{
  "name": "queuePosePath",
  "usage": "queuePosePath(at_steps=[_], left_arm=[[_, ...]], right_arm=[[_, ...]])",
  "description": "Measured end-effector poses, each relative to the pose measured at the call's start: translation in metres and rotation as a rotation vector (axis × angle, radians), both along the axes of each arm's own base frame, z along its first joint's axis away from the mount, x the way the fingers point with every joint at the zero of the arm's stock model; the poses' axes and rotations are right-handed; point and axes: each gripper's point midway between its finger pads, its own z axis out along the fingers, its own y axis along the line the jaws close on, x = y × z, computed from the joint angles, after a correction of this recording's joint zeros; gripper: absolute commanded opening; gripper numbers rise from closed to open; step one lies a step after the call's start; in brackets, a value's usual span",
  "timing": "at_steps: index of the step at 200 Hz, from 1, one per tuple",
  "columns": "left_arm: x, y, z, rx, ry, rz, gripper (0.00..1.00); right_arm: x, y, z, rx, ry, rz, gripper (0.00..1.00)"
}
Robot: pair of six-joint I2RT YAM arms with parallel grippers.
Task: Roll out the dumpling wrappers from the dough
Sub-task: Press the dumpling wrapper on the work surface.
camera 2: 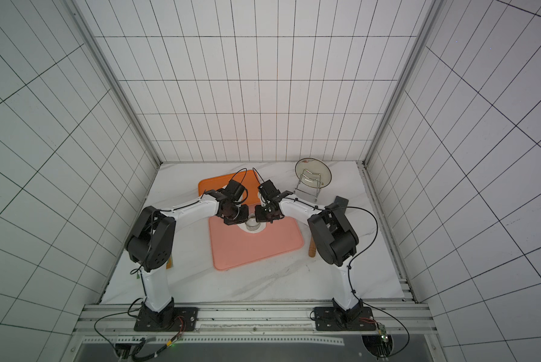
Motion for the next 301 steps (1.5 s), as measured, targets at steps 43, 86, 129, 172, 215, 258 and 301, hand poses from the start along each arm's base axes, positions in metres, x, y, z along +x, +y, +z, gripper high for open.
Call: queuePosePath(at_steps=[43, 86, 129, 172, 215, 258, 301], left_arm=[[0.000, 0.000, -0.002, -0.006, 0.001, 0.000, 0.00], [-0.001, 0.000, -0.003, -0.012, 0.000, -0.001, 0.00], [-0.001, 0.000, -0.004, -0.013, -0.001, -0.001, 0.00], [-0.001, -0.001, -0.005, -0.014, -0.003, -0.001, 0.00], [-0.001, -0.001, -0.005, -0.015, -0.004, -0.001, 0.00], [-0.001, 0.000, -0.006, -0.014, -0.004, -0.005, 0.00], [0.000, 0.000, -0.004, -0.011, -0.008, -0.010, 0.00]], right_arm=[[0.000, -0.001, -0.002, 0.027, 0.016, -0.003, 0.00], [-0.001, -0.002, -0.003, 0.054, 0.024, -0.005, 0.00], [-0.002, -0.002, -0.005, 0.065, 0.028, -0.012, 0.00], [-0.002, -0.002, -0.006, 0.080, 0.030, -0.013, 0.00], [-0.003, -0.003, -0.010, 0.081, 0.036, -0.018, 0.00], [-0.003, -0.003, -0.011, 0.091, 0.043, -0.019, 0.00], [-0.002, -0.002, -0.005, 0.103, 0.035, -0.021, 0.00]])
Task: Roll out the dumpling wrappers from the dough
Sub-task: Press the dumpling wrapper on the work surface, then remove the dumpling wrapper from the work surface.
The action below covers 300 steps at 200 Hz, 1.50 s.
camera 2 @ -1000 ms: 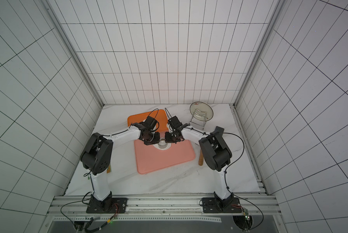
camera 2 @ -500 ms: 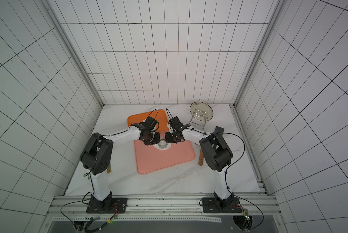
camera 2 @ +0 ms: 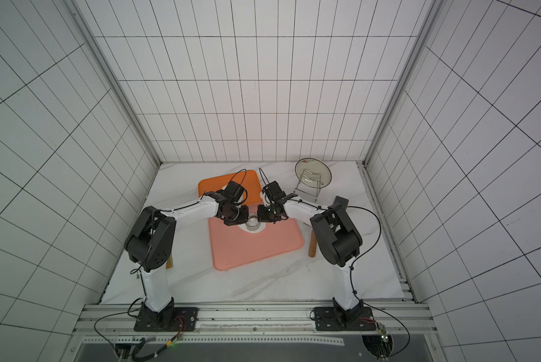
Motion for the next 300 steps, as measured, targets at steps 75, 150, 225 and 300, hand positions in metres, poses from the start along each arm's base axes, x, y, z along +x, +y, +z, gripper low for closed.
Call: queuePosePath(at_steps=[75, 150, 225, 300], left_arm=[[0.001, 0.001, 0.003, 0.082, -0.002, -0.028, 0.00], [-0.001, 0.002, 0.004, 0.139, -0.007, -0.052, 0.00], [-0.007, 0.012, 0.002, 0.197, 0.015, -0.046, 0.00], [-0.011, 0.015, 0.005, 0.243, 0.037, -0.054, 0.00]], right_arm=[[0.004, 0.002, 0.009, -0.009, 0.000, -0.002, 0.08], [0.001, -0.001, 0.012, -0.041, 0.037, -0.015, 0.22], [0.007, -0.034, 0.031, -0.051, 0.020, -0.083, 0.28], [0.000, -0.045, 0.014, 0.012, 0.085, -0.108, 0.36]])
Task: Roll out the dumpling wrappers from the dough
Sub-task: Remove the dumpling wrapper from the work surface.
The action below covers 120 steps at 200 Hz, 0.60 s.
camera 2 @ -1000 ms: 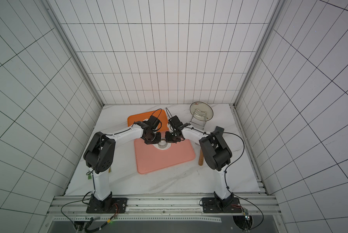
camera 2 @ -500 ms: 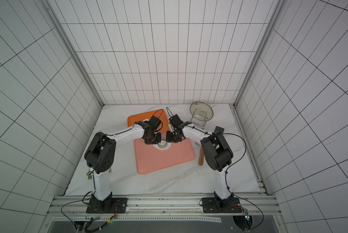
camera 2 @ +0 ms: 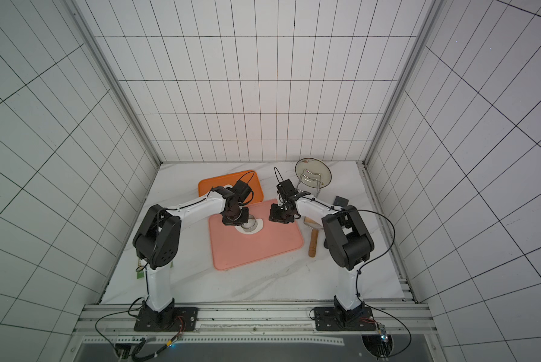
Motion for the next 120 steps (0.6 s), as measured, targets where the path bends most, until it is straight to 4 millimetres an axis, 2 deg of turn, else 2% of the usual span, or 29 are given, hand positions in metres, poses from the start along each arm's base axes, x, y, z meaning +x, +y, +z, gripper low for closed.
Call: queuePosePath(at_steps=[72, 120], left_arm=[[-0.003, 0.000, 0.000, 0.021, 0.005, -0.006, 0.00], [-0.003, 0.001, -0.001, 0.023, 0.005, -0.005, 0.00]], right_arm=[[-0.002, 0.029, 0.006, 0.197, 0.023, 0.019, 0.38], [-0.006, 0.033, -0.007, 0.232, 0.060, 0.009, 0.39]])
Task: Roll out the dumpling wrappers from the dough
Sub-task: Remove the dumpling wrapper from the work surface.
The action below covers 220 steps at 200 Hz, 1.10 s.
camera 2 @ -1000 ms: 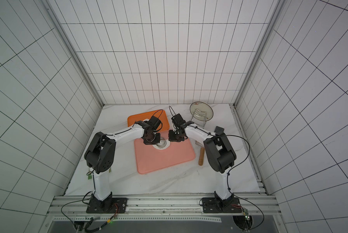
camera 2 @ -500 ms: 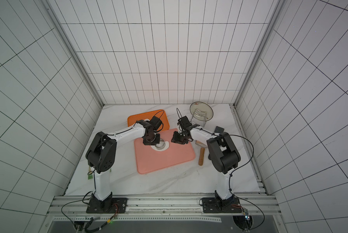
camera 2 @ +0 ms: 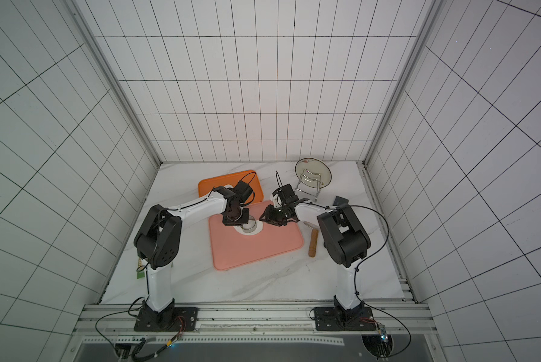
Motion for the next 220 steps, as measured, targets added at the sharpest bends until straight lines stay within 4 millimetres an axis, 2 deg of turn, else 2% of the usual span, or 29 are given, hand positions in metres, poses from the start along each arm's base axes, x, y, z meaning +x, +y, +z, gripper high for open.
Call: queuePosePath(at_steps=[21, 48, 103, 118, 159, 220], left_arm=[[0.000, 0.000, 0.000, 0.000, -0.001, 0.000, 0.00], [0.000, 0.000, 0.000, 0.000, -0.001, 0.000, 0.00], [0.000, 0.001, -0.001, 0.005, -0.002, 0.000, 0.00], [0.000, 0.001, -0.001, 0.005, -0.003, 0.000, 0.00], [0.000, 0.001, -0.001, 0.005, -0.004, 0.000, 0.00], [0.000, 0.001, -0.001, 0.010, -0.005, 0.001, 0.00]], right_arm=[[-0.004, 0.001, -0.007, 0.010, 0.023, 0.001, 0.39], [-0.004, 0.009, -0.006, 0.053, 0.026, 0.006, 0.39], [-0.006, 0.020, -0.008, 0.123, 0.050, 0.008, 0.31], [-0.006, 0.021, -0.009, 0.130, 0.049, 0.002, 0.26], [-0.009, 0.021, -0.015, 0.129, 0.065, -0.005, 0.00], [-0.015, 0.015, -0.017, 0.133, 0.053, -0.011, 0.00]])
